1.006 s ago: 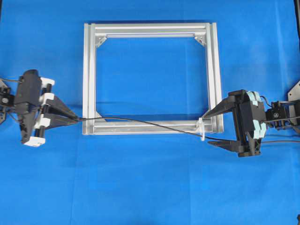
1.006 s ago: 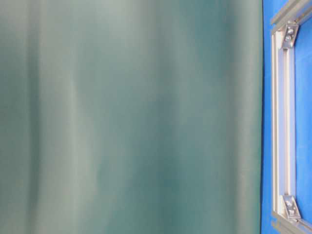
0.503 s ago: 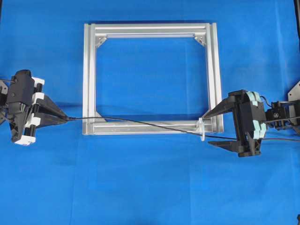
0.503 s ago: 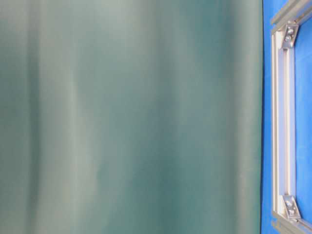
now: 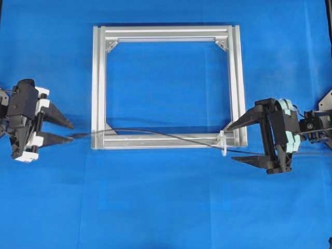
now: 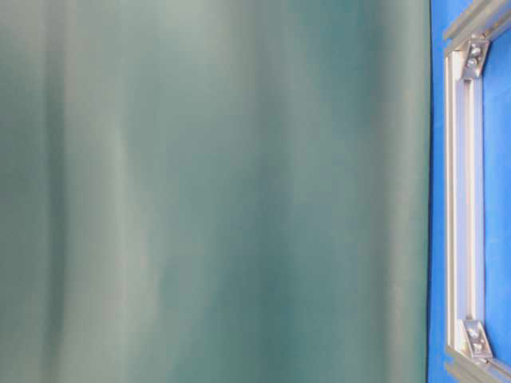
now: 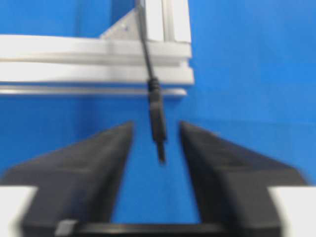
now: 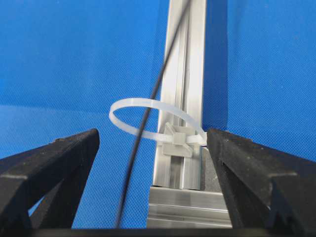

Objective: Insert the wire through the string loop located on the right side.
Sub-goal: 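Open the left gripper to release the cable plug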

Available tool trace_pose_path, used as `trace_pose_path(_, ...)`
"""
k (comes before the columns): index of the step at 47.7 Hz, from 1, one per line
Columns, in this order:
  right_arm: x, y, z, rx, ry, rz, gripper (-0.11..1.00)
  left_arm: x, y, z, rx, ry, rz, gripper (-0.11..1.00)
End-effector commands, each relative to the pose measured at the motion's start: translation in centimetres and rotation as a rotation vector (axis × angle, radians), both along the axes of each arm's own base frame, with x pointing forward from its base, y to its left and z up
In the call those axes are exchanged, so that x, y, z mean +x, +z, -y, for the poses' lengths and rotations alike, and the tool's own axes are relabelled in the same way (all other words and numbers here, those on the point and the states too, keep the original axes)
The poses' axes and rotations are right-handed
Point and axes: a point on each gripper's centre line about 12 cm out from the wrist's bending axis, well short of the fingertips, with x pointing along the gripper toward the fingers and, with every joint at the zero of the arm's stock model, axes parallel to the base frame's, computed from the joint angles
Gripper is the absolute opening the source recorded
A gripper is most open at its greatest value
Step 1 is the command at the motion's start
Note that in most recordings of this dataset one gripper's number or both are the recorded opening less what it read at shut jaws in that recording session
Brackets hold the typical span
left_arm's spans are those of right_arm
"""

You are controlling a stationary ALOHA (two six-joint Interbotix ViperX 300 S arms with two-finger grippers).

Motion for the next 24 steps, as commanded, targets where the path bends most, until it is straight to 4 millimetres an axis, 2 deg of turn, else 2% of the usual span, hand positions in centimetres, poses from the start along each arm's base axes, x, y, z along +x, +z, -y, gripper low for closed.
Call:
trace_pose_path(1,0.4,0.7,0.0,0.006,-0.002,0.025,0.96,0.5,0.5,0.2,-0.001,-0.007,0.020,0.49)
trace_pose_path(5,0.4,0.7,-0.1,0.006,0.000,0.025,0.96,0.5,0.5,0.2,-0.001,-0.007,0.017,0.74)
trace_pose_path(8,0.4,0.7,-0.1,0.005,0.001,0.025,0.96,0.5,0.5,0.2,-0.001,-0.007,0.017,0.87)
trace_pose_path(10,0.4,0.7,-0.1,0.006,0.000,0.025,0.96,0.4,0.5,0.2,-0.001,-0.007,0.017,0.87)
trace_pose_path(14,0.4,0.9,0.0,0.007,-0.002,0.030,0.96,0.5,0.6,0.2,-0.002,-0.007,0.021,0.81)
trace_pose_path(17,0.4,1.1,-0.1,0.009,0.002,0.036,0.96,0.6,1.0,0.2,-0.004,-0.008,0.035,0.82)
trace_pose_path(24,0.5,2.5,-0.1,0.015,0.007,0.063,0.96,1.6,3.2,0.5,-0.009,-0.017,0.103,0.83)
